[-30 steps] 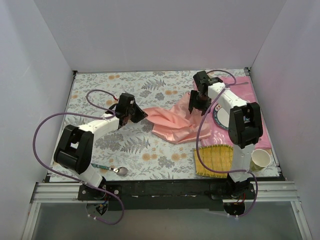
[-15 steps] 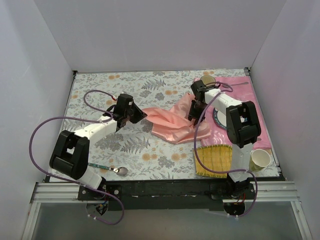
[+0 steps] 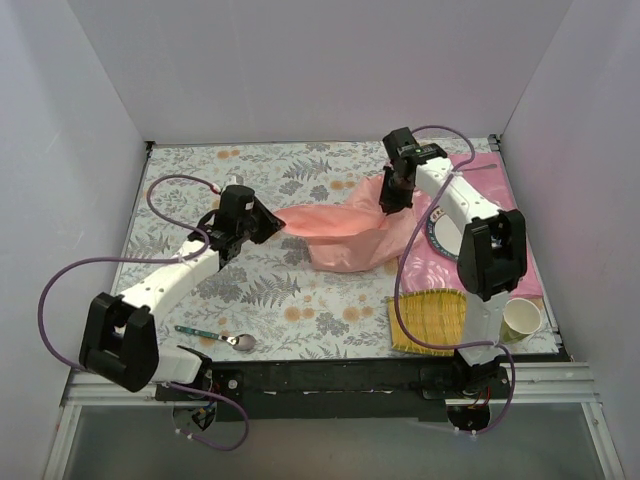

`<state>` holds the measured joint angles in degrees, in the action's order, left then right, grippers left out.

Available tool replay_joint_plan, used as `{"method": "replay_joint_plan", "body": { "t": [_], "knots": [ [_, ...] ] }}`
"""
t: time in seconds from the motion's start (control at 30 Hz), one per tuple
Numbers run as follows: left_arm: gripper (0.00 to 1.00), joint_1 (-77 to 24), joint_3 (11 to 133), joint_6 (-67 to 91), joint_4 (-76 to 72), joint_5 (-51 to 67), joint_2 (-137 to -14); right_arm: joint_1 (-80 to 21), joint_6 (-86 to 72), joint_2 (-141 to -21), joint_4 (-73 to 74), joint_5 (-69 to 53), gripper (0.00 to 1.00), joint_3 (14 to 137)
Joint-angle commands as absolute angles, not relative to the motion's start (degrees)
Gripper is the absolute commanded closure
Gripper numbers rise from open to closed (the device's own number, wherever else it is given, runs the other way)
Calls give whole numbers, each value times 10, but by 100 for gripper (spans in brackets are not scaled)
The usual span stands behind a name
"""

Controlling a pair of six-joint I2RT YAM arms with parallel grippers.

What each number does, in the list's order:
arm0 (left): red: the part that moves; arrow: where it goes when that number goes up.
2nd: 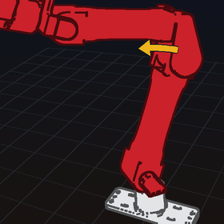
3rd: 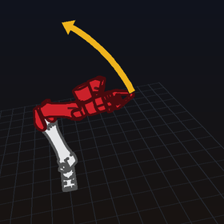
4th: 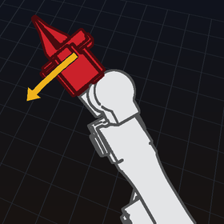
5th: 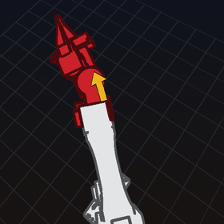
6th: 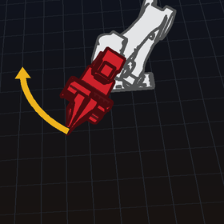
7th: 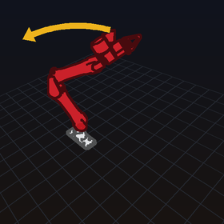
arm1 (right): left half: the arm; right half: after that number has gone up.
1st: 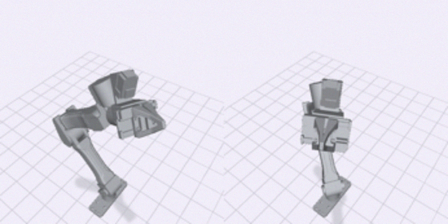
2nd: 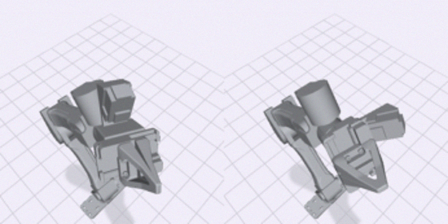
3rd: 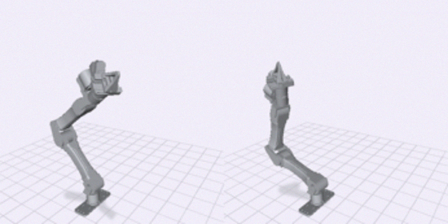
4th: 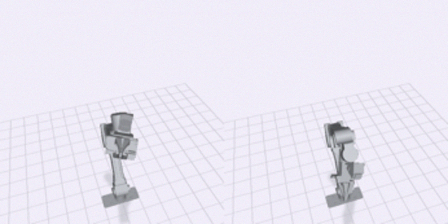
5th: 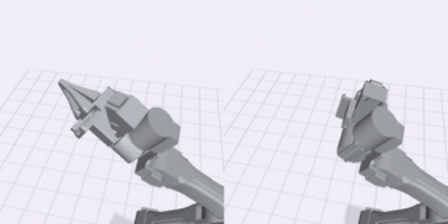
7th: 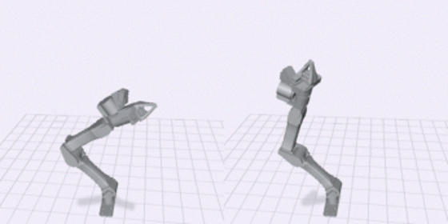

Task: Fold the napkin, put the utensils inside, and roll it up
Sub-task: Flatten the napkin out

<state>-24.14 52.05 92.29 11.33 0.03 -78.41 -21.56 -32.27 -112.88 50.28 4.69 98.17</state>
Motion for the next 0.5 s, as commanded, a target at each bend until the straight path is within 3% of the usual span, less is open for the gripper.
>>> {"method": "replay_joint_plan", "body": {
  "t": [0.0, 0.33, 0.47],
  "knots": [
    [100, -243, 556, 876, 164, -49, -690, -219, -287, -1046, 544, 72, 99, 1041],
    [100, -238, 654, 791, 257, -51, -566, -228, -220, -919, 542, 36, 95, 1063],
    [100, -237, 715, 769, 313, -33, -535, -233, -238, -894, 584, 4, 99, 1107]
  ]
}}
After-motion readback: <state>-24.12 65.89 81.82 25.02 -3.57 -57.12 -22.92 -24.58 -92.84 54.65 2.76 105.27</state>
